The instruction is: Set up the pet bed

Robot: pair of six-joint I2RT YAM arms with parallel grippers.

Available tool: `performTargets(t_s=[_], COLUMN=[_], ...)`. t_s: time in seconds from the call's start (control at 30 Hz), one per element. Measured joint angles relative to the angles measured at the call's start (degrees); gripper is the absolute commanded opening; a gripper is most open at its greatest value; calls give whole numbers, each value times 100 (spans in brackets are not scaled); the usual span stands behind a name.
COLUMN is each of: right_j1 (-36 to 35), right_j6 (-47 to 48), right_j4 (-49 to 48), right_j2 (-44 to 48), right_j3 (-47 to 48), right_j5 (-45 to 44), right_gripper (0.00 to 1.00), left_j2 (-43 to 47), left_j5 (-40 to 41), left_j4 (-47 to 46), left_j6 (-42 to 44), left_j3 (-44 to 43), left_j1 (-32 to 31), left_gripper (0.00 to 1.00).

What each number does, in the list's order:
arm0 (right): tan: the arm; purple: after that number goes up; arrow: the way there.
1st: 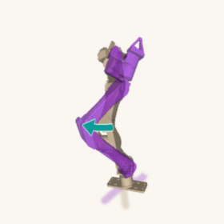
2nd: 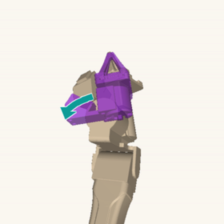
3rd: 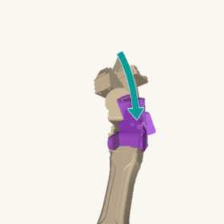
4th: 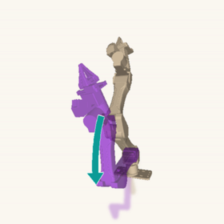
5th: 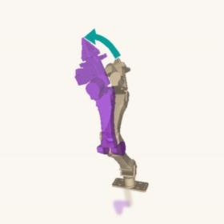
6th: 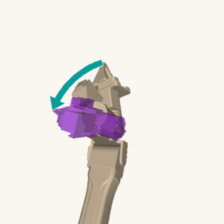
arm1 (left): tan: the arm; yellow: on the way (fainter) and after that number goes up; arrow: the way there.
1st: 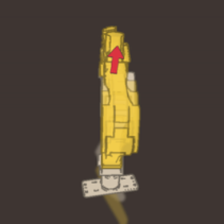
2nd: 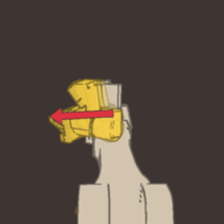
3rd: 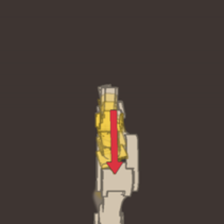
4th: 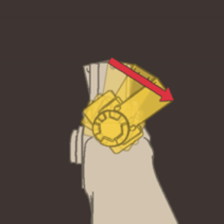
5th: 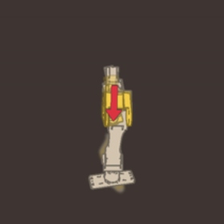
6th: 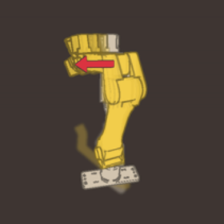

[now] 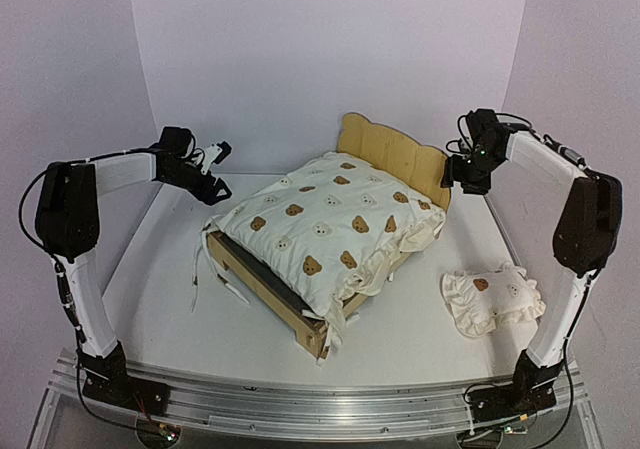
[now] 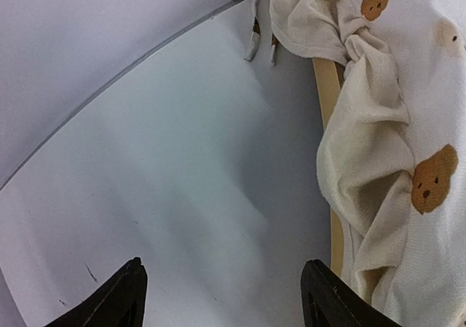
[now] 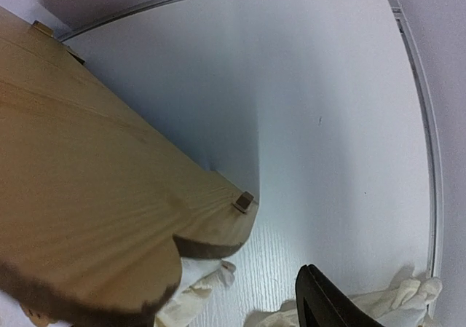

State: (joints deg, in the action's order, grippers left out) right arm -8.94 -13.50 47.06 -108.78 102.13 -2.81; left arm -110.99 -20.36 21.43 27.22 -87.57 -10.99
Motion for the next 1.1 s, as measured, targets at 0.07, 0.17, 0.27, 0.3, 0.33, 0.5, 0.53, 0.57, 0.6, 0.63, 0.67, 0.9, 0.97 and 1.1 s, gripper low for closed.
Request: performTargets(t_s=[0.07,0.17,0.27,0.3,0.33,0.5,0.53,0.57,0.6,0.63,0.67,0.9,0.97,1.1], right_j1=[47,105,129,129,128,128,128,128,129,130,130,158,172,240], right_j6=[34,67,90,101,112,112,98,80,62,45,46,27,-58,-687], right_j4=[-44,-102,-88,-88,-88,-112,-113,-120,-136,-150,-172,-591,-618,-250], right_j2=[-243,-509,-636,-666,-694,-860,-905,-952,-984,-1016,-1030,-360,46,790], right_j3=[149,380,569,635,697,1069,1155,1241,1299,1352,1367,327,-184,-996], right_j5=[104,195,300,346,387,604,643,683,702,716,725,601,473,343], right_gripper=[64,63,61,61,60,58,57,57,57,57,58,66,67,68], left_j2=[-61,-148,-151,-136,-113,320,429,540,647,747,849,1726,1907,2082], left_j5=[1,-51,-202,-240,-269,-457,-483,-513,-542,-562,-602,-1059,-1265,-1748], left_j4=[-134,-254,-330,-363,-409,-533,-510,-473,-432,-395,-348,31,215,317], left_j6=[33,117,319,414,509,991,1089,1181,1261,1335,1404,1764,1792,1549], left_j3=[6,115,471,642,822,1517,1647,1773,1897,2014,2123,2927,3009,2987], left_j1=[-17,-32,-46,-57,-70,-243,-308,-384,-468,-546,-645,-1335,-1432,-1379], left_gripper=[73,73,73,73,73,73,73,73,73,73,73,75,76,76])
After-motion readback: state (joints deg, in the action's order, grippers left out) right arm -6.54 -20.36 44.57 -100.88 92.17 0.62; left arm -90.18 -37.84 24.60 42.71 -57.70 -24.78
